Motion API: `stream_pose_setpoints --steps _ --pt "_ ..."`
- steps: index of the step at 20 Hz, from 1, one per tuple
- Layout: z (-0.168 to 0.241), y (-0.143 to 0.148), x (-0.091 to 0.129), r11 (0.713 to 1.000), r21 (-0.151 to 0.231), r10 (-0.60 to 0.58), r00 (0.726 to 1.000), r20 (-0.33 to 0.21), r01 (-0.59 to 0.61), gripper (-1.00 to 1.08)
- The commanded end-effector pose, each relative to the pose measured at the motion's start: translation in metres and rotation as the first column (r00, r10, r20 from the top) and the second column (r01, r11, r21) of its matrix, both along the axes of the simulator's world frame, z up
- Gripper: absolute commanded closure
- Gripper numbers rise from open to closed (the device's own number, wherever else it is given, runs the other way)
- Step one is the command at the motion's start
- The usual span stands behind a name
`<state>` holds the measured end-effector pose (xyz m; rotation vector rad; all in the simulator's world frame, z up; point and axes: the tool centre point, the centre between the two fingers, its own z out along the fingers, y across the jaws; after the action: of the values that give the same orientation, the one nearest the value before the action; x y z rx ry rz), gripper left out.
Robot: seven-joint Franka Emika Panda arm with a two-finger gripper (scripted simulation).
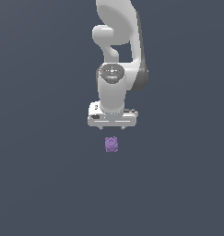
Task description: Pick up the object and move it to a goal position.
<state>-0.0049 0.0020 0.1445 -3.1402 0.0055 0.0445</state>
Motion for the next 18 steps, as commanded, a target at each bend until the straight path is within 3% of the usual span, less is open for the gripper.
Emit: stream_pose_setpoints --steps 1,18 --pt "0.0000 0.0000 0.0000 1.000 0.000 0.000 1.000 0.000 0.000 -0.92" --pt "-0.0030 0.0002 0.0068 1.000 0.012 -0.006 1.000 -0.002 0.006 -0.92"
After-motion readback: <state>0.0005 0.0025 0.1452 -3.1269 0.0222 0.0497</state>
